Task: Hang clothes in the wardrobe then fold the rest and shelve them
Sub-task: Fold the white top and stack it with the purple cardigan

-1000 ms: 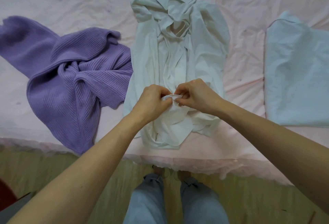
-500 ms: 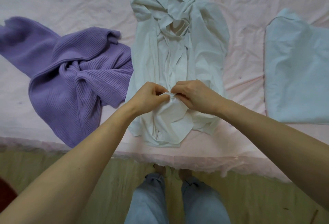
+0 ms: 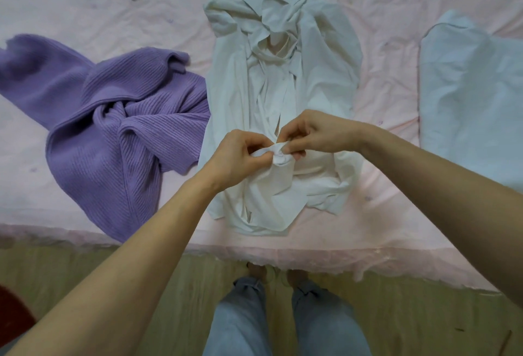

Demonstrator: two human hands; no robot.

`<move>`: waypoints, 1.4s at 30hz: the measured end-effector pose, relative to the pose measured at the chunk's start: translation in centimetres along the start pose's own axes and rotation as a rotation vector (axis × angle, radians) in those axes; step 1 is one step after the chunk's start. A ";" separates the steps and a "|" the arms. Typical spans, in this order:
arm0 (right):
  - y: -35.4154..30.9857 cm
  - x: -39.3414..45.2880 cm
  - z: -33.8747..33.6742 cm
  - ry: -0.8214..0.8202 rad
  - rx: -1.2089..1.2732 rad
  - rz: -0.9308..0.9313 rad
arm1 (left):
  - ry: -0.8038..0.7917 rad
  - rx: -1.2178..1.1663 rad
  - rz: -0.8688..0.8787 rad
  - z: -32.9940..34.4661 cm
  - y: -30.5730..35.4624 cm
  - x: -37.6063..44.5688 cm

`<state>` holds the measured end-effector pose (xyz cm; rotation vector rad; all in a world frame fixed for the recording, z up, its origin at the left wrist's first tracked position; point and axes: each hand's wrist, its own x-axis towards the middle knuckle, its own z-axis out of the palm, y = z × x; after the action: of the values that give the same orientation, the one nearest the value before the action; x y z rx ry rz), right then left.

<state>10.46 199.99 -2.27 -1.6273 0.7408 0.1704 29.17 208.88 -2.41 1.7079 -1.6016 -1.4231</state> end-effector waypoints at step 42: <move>-1.0 0.7 2.3 0.679 0.363 -0.008 | 0.051 -0.837 -0.319 0.2 -0.6 1.6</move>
<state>12.24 201.89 -2.32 -1.3283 1.1972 -0.5234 29.06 207.67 -3.59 1.4687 -0.5440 -1.8182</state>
